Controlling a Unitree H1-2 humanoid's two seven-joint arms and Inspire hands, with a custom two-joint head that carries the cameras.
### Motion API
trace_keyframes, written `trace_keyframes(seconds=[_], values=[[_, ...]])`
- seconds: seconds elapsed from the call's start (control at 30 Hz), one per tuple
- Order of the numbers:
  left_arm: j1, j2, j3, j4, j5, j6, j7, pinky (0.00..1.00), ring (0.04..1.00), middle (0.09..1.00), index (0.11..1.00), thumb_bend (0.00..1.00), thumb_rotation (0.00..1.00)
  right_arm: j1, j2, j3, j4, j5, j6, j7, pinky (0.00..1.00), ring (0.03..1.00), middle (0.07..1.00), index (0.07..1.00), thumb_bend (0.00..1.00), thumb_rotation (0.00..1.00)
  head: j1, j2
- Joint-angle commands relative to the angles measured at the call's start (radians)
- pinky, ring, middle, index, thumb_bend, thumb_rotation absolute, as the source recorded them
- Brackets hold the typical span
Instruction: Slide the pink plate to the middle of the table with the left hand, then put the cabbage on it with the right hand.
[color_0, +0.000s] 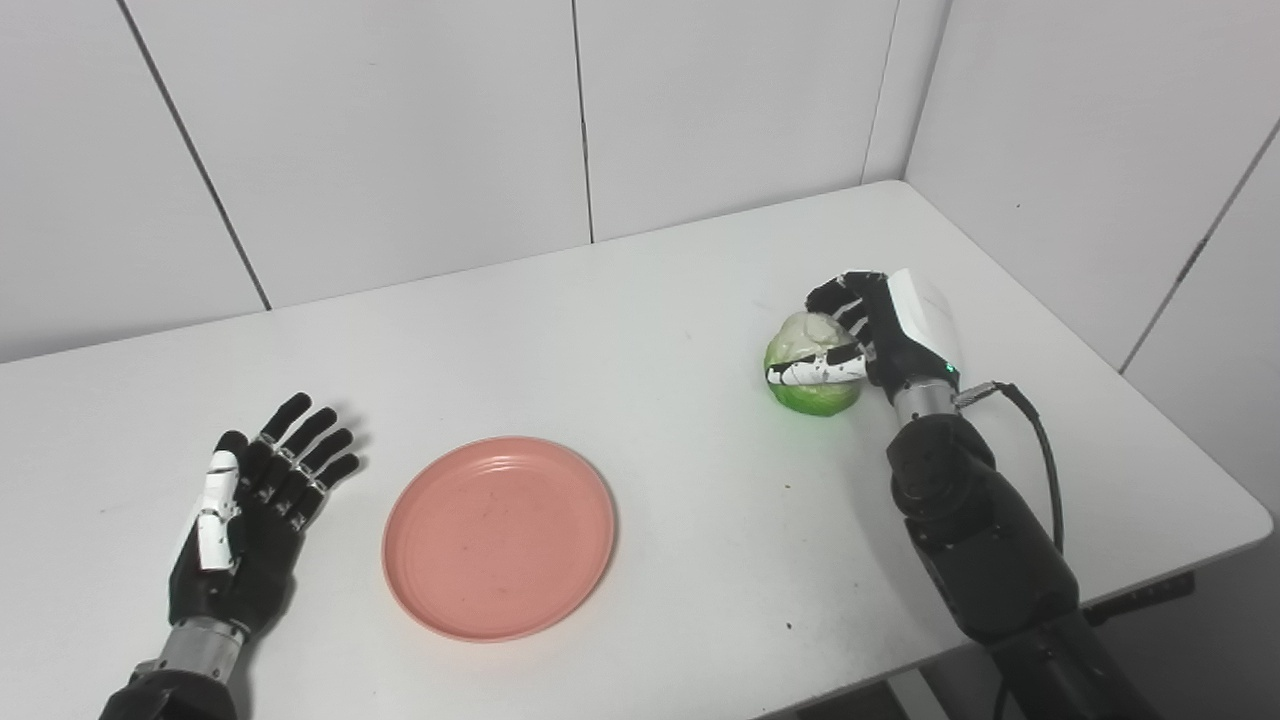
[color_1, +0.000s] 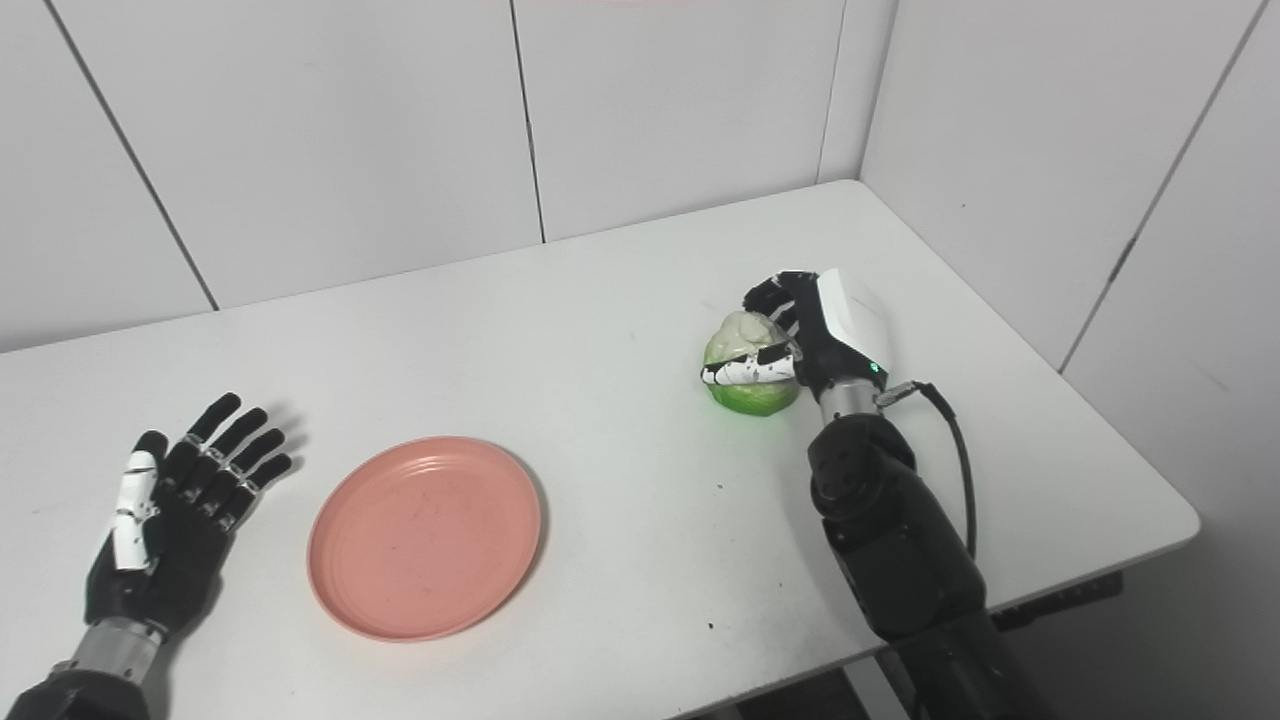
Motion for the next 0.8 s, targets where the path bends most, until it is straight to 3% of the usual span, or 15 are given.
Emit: trace_keyframes(seconds=[0.0,0.33,0.57,0.77], values=[[0.04,0.008,-0.009,0.03,0.018,0.063,0.02,0.8,0.817,0.837,0.829,0.45,1.0,-0.013,-0.003,-0.01,-0.032,-0.009,0.004,-0.016,0.39,0.456,0.48,0.49,0.53,0.0,0.002,0.0],[0.041,0.002,-0.014,0.027,0.026,0.061,0.032,0.8,0.815,0.831,0.826,0.46,1.0,-0.011,0.022,-0.009,-0.158,-0.012,0.038,0.017,0.38,0.441,0.469,0.498,0.53,0.0,0.012,0.001],[0.043,-0.004,-0.024,0.016,0.03,0.066,0.042,0.8,0.815,0.829,0.824,0.47,1.0,-0.026,0.049,0.02,-0.254,-0.04,0.091,0.058,0.37,0.45,0.467,0.505,0.53,0.0,0.023,-0.001],[0.048,-0.016,-0.033,0.006,0.033,0.062,0.055,0.8,0.814,0.831,0.825,0.47,1.0,-0.042,0.068,0.05,-0.297,-0.061,0.097,0.089,0.38,0.443,0.468,0.5,0.53,0.0,0.044,-0.004]])
